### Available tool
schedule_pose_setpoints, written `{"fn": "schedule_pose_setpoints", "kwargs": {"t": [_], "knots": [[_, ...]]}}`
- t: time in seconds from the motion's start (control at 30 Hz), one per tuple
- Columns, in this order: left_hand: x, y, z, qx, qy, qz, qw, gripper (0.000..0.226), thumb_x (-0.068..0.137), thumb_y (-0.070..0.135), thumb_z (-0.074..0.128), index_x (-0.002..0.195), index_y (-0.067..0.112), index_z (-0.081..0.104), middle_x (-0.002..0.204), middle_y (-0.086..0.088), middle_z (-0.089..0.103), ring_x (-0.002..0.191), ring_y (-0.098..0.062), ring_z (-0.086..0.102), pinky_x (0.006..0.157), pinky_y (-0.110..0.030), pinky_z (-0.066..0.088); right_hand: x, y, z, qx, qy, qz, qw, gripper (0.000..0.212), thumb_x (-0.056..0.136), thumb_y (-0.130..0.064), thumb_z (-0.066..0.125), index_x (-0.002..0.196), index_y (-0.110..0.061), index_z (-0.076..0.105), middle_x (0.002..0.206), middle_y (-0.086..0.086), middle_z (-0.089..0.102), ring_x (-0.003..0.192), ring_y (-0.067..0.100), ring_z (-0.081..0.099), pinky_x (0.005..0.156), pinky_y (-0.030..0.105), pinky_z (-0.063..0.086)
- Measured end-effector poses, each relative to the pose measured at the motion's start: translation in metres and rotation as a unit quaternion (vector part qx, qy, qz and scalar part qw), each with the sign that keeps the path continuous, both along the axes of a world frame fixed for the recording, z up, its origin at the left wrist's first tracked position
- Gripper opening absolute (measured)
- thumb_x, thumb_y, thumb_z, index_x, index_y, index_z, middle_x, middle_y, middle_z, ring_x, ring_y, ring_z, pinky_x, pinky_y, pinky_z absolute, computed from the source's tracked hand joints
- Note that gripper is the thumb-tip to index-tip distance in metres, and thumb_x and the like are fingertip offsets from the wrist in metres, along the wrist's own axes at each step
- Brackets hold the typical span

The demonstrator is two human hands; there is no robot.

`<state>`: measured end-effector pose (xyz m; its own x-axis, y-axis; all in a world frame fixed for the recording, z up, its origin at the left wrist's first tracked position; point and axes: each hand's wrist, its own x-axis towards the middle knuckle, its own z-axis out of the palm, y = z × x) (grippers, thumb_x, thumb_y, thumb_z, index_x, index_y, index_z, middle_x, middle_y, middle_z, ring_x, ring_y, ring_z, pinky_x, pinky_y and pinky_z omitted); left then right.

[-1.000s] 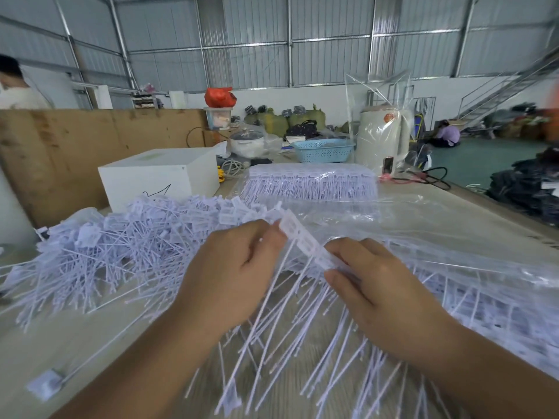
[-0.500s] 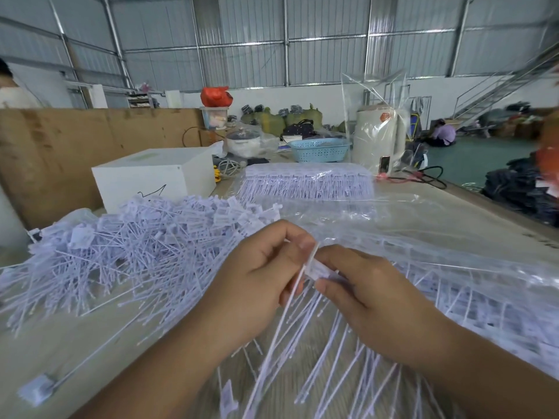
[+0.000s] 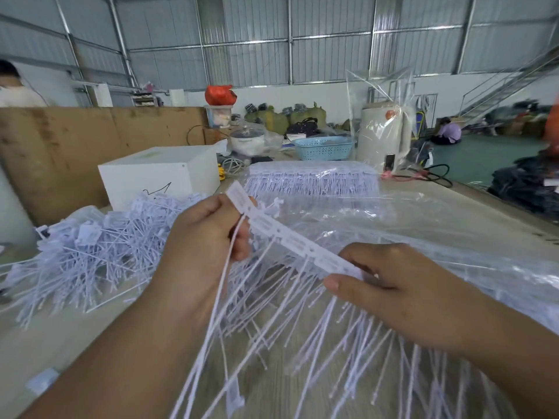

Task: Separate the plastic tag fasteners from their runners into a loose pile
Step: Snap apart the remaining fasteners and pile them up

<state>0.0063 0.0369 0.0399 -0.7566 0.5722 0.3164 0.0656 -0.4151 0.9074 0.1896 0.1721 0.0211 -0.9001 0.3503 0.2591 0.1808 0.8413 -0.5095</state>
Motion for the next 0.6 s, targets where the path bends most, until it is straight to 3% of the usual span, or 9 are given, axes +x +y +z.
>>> {"fn": "schedule_pose_setpoints", "kwargs": {"t": [0.07,0.17,0.27,0.37,0.5,0.6], "knots": [[-0.006,-0.003,0.005,0.016,-0.045,-0.007,0.999,0.041,0.094,0.006,0.056,0.055,0.015,0.064,0.047,0.004,0.041,0.04,-0.007,0.033,0.037,-0.015,0.028,0.001,0.002,0.0,-0.001,-0.038,-0.004,0.999,0.053,0.073,-0.082,0.039,0.073,-0.03,0.05,0.055,-0.01,0.046,0.044,0.006,0.039,0.049,0.025,0.033],[-0.011,-0.002,0.006,0.037,-0.106,-0.011,0.994,0.039,0.093,0.007,0.052,0.056,0.018,0.053,0.048,0.006,0.037,0.038,-0.005,0.031,0.038,-0.014,0.025,0.003,0.004,0.003,-0.001,-0.086,-0.003,0.996,0.069,0.075,-0.081,0.042,0.071,-0.012,0.048,0.053,-0.004,0.038,0.044,0.01,0.034,0.049,0.024,0.03],[-0.003,0.005,-0.004,0.013,-0.118,-0.051,0.992,0.028,0.09,0.012,0.055,0.063,0.018,0.054,0.052,0.005,0.038,0.04,-0.006,0.033,0.04,-0.017,0.026,0.005,0.006,0.004,0.026,-0.07,-0.018,0.997,0.06,0.083,-0.07,0.046,0.064,-0.014,0.045,0.052,-0.007,0.04,0.043,0.007,0.035,0.051,0.025,0.031],[0.01,0.009,-0.015,-0.052,-0.048,-0.082,0.994,0.017,0.078,0.02,0.062,0.061,0.021,0.065,0.057,0.001,0.046,0.047,-0.009,0.04,0.046,-0.022,0.03,0.004,0.004,0.002,0.028,-0.049,-0.024,0.998,0.053,0.089,-0.063,0.041,0.056,-0.022,0.037,0.053,-0.012,0.042,0.044,0.008,0.037,0.054,0.026,0.032],[0.024,0.009,-0.021,-0.086,0.055,-0.072,0.992,0.005,0.07,0.032,0.069,0.072,0.027,0.068,0.072,0.005,0.056,0.062,-0.005,0.052,0.062,-0.026,0.036,0.001,0.001,-0.001,0.02,-0.016,-0.02,0.999,0.053,0.095,-0.058,0.033,0.059,-0.018,0.037,0.054,-0.002,0.035,0.049,0.015,0.038,0.059,0.037,0.04],[0.024,0.007,-0.021,-0.116,0.07,-0.058,0.989,0.038,0.054,0.05,0.077,0.088,0.034,0.069,0.094,0.007,0.064,0.08,-0.005,0.062,0.073,-0.029,0.04,0.0,-0.002,0.001,0.002,0.015,-0.004,1.0,0.054,0.093,-0.059,0.032,0.061,-0.016,0.04,0.056,0.004,0.035,0.054,0.024,0.044,0.061,0.042,0.041]]}}
